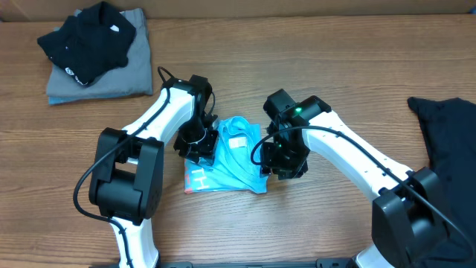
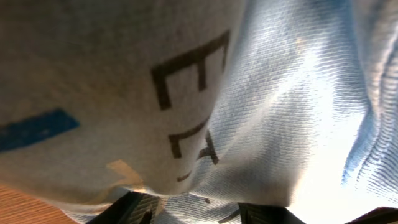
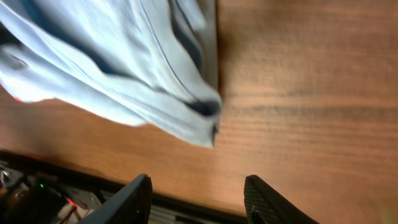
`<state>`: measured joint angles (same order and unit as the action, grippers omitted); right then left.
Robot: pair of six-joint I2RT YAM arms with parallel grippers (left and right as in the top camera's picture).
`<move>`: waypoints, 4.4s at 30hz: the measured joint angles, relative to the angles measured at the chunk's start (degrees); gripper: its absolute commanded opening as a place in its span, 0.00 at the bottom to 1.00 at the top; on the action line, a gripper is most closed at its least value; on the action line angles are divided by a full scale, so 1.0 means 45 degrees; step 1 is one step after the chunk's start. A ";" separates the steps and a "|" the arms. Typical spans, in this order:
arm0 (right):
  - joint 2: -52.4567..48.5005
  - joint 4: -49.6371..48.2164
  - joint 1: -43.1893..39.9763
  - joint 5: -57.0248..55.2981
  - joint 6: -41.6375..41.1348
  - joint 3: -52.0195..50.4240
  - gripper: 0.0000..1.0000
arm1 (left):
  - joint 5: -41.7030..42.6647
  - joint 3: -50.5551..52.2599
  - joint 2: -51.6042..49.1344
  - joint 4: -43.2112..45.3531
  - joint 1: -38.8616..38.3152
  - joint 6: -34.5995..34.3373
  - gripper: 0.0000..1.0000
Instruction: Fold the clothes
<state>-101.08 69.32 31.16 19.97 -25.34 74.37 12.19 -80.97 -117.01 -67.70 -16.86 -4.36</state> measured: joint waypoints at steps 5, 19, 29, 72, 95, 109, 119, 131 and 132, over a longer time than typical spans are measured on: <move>0.0000 -0.1977 0.0000 0.0058 0.0529 0.0005 0.51 | -0.0005 0.0000 0.0029 0.0019 -0.0010 -0.0010 0.48; -0.0379 -0.7300 0.0024 0.0165 -0.0087 0.0053 0.49 | -0.0155 -0.1073 0.0019 -0.1209 0.0962 -0.0272 0.50; -0.1603 -0.8408 0.0335 0.0155 -0.0602 0.0053 0.36 | -0.0189 -0.2404 0.0019 -0.1229 0.1413 -0.0223 0.57; -0.2040 -0.6392 -0.1710 -0.0325 -0.1185 0.0068 0.44 | -0.0301 -0.0763 0.0019 0.0525 0.1413 0.0015 0.57; -0.1501 -0.5804 -0.0510 0.1715 0.1491 -0.1044 0.33 | -0.0340 -0.0748 0.0019 0.0583 0.1413 0.0019 0.65; -0.1501 -0.4600 -0.1564 0.1826 0.1593 -0.1112 0.09 | -0.0335 -0.0743 0.0019 0.0641 0.1413 0.0034 0.71; -0.1234 -0.3604 -0.1928 0.1807 0.1642 -0.1025 0.31 | -0.0335 -0.0738 0.0019 0.0612 0.1413 0.0063 0.65; 0.0058 -0.5017 -0.1064 0.3099 0.2108 -0.0699 0.33 | -0.0282 -0.2730 -0.0034 -0.0899 0.1807 0.0733 0.80; 0.0039 -0.5144 -0.0869 0.3075 0.1933 -0.0699 0.34 | -0.0282 -0.2905 -0.0034 -0.0738 0.1894 0.0748 0.82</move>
<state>-100.90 46.17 27.24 33.80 -16.64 71.22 10.92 -94.04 -117.16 -71.02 -8.34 -0.99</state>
